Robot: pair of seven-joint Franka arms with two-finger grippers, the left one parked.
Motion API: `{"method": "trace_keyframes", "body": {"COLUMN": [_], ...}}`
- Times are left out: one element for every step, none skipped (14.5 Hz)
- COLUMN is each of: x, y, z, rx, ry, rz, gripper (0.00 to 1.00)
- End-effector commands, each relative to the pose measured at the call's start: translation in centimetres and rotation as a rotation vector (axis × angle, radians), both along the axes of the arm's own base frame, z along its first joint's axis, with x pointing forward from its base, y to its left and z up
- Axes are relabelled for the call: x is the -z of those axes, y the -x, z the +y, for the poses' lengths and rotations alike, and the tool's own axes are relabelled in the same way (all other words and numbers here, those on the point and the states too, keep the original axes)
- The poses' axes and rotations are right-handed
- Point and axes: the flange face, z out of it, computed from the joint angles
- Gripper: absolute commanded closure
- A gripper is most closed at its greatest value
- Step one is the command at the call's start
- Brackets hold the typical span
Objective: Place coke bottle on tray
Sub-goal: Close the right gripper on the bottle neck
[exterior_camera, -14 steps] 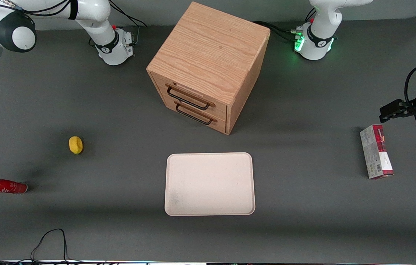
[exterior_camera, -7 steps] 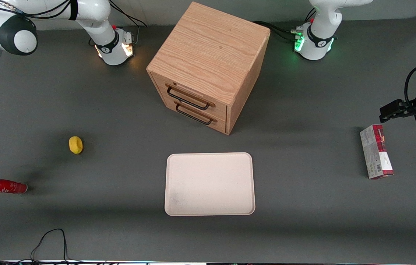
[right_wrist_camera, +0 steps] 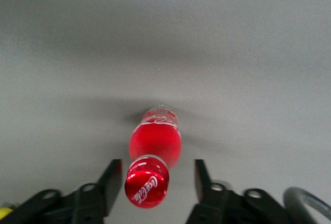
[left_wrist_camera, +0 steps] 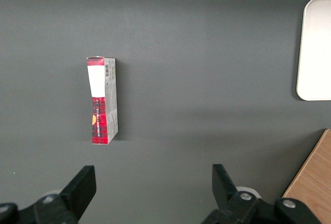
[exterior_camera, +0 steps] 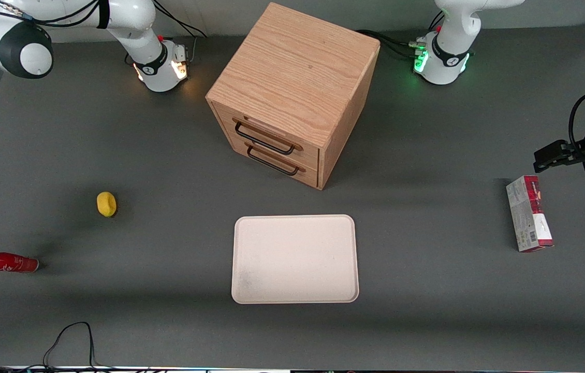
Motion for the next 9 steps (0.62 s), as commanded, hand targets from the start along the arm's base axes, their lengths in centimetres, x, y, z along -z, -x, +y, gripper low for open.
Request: {"method": "trace_keyframes", "body": {"x": [-0.1,-0.1,-0.2,-0.1,-0.1,-0.2,-0.7,-1.4,-2.1], "y": [-0.1,0.0,0.0,0.0,0.0,0.0,0.0,0.1,0.3], "z": [-0.3,-0.3,-0.3,-0.3,-0.3,-0.3,-0.2,-0.1,-0.1], "rx": [-0.025,-0.026,-0.026,-0.026,-0.027,-0.027,-0.027,-0.029,-0.034], "ry": [0.000,0.000,0.001,0.000,0.000,0.000,0.002,0.002,0.005], "rz": [-0.008,-0.006,-0.008,-0.006,-0.005,-0.006,-0.009,-0.005,0.008], "gripper": [0.64,0.70,0.72,0.74,0.76,0.76,0.76,0.77,0.78]}}
